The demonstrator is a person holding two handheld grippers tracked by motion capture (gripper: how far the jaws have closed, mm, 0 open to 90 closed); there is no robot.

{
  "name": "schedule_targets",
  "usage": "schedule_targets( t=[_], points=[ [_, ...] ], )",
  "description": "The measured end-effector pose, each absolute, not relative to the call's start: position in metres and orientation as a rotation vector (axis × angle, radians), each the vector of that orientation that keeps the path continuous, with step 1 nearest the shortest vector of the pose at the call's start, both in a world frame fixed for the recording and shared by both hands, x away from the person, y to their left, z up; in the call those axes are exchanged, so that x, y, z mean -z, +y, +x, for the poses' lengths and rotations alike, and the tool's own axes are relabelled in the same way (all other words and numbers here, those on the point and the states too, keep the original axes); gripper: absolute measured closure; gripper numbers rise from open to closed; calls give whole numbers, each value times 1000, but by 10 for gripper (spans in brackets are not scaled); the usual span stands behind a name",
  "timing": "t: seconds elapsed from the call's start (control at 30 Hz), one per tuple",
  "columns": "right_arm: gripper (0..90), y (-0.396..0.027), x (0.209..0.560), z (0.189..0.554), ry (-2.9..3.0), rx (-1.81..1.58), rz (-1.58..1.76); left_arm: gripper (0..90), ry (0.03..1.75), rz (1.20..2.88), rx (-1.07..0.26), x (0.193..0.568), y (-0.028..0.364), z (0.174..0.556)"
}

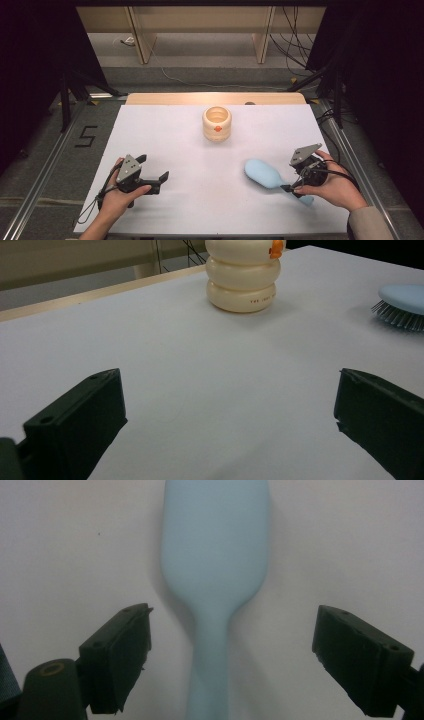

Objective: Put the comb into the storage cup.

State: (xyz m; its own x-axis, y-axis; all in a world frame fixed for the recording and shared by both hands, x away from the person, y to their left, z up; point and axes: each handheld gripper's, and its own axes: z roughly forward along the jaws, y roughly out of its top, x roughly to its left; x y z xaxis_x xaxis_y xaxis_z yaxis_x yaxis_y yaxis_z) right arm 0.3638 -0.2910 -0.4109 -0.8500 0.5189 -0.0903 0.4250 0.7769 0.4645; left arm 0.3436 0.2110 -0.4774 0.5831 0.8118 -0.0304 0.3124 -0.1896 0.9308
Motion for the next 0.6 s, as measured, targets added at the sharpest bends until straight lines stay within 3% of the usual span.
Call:
schedule_targets(
  t=[0.6],
  points=[
    [249,-275,440,371,2828,-377,804,0,925,1763,-593,477,211,343]
  ],
)
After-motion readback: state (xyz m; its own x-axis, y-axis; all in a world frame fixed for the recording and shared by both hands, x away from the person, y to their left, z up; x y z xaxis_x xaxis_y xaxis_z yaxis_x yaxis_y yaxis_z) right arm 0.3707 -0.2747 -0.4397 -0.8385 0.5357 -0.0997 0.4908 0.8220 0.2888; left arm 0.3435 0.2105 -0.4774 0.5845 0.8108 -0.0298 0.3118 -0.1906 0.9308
